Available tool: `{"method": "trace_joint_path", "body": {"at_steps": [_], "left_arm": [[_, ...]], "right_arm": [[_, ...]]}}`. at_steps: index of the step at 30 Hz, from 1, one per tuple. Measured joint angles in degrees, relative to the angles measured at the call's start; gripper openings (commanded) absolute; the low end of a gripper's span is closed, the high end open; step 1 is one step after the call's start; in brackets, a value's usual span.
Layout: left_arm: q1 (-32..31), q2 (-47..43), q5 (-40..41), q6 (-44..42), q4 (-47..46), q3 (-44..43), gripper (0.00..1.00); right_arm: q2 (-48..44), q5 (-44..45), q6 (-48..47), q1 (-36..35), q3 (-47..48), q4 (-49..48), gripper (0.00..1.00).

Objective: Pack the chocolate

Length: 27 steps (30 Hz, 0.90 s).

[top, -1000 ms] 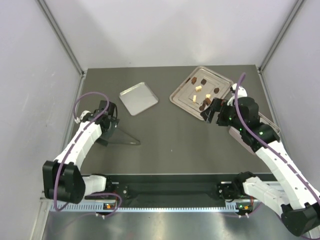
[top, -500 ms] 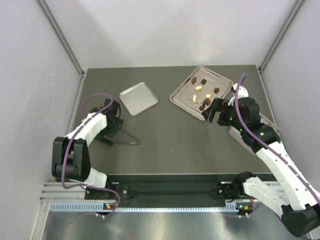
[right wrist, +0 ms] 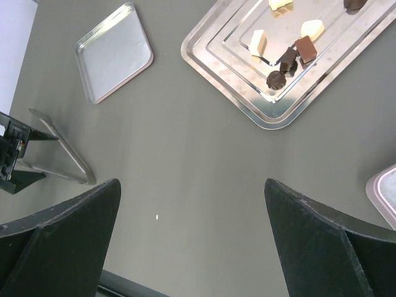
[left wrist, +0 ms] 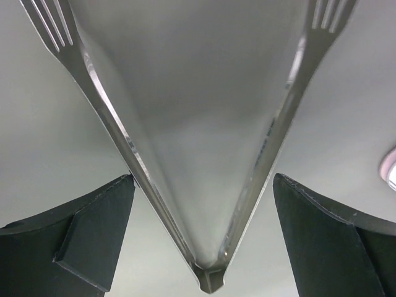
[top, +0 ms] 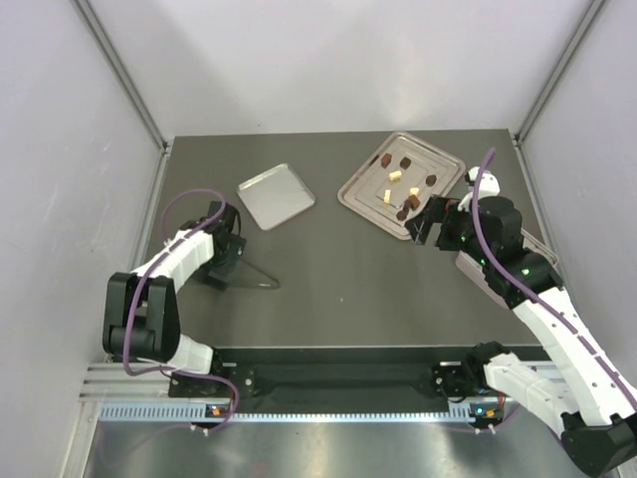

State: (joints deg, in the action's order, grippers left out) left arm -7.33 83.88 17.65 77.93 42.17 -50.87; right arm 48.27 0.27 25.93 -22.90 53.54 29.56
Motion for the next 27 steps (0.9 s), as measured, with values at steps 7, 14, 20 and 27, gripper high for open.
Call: {"method": "trace_joint_path", "body": {"at_steps": [7,14,20,27], "left_arm": [[0.02,3.26,0.24,0.63,-1.27,0.42,0.98],[0.00,5.99,0.00,0.87,-1.07,-0.07,0.90],[-2.01,6.75,-1.01,-0.07,-0.74,-0.81,0.84],[-11.45,7.61,-3.96,0.46,-0.74,-1.97,0.82]], "right_arm": [[-0.28,0.68,-0.42,0.00,-0.31,0.00,1.00],[-2.12,1.25,-0.70,0.00,-0.52,0.00,1.00],[-4.20,1.84,-0.90,0.00,-1.53,0.24,1.00],[-5.68,2.54,-0.90,0.00,-1.55,0.92,1.00]]}}
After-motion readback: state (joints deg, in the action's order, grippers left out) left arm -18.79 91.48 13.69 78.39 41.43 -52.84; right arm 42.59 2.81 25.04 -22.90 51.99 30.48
